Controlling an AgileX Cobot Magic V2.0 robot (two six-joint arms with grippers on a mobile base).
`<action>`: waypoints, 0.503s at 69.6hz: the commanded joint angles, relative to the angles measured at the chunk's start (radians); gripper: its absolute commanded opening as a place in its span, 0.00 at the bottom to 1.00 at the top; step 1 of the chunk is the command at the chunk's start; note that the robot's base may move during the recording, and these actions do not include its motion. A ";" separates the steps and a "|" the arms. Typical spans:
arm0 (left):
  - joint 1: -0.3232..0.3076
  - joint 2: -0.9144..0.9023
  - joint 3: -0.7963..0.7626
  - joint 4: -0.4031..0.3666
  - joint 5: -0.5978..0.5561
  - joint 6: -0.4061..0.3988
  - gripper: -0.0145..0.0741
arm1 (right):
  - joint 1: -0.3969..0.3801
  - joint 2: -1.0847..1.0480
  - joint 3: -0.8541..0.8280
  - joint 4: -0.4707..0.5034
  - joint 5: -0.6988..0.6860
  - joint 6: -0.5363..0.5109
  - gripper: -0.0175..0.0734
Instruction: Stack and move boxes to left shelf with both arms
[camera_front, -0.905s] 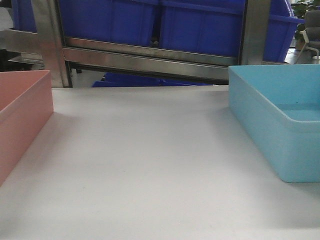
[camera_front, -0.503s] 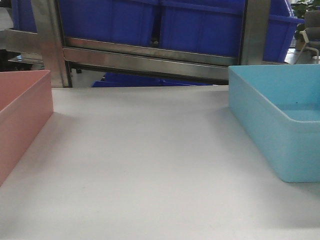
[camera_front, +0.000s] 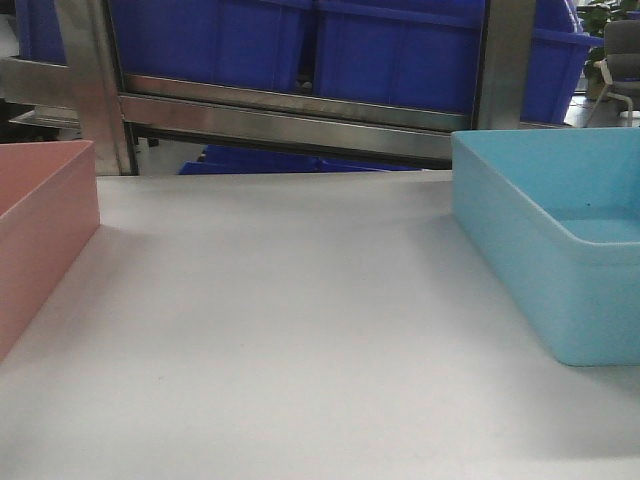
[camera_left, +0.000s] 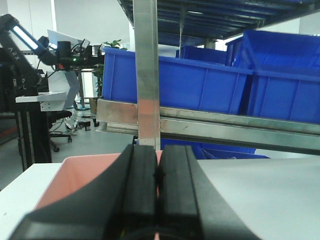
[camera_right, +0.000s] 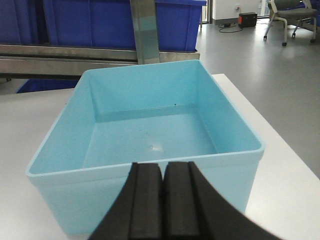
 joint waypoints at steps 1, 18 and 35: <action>-0.005 0.095 -0.174 0.014 0.001 -0.001 0.17 | -0.006 -0.005 -0.002 -0.001 -0.090 -0.011 0.25; -0.005 0.504 -0.586 0.063 0.323 -0.001 0.60 | -0.006 -0.005 -0.002 -0.001 -0.090 -0.011 0.25; 0.060 0.875 -0.896 0.125 0.698 -0.001 0.72 | -0.006 -0.005 -0.002 -0.001 -0.090 -0.011 0.25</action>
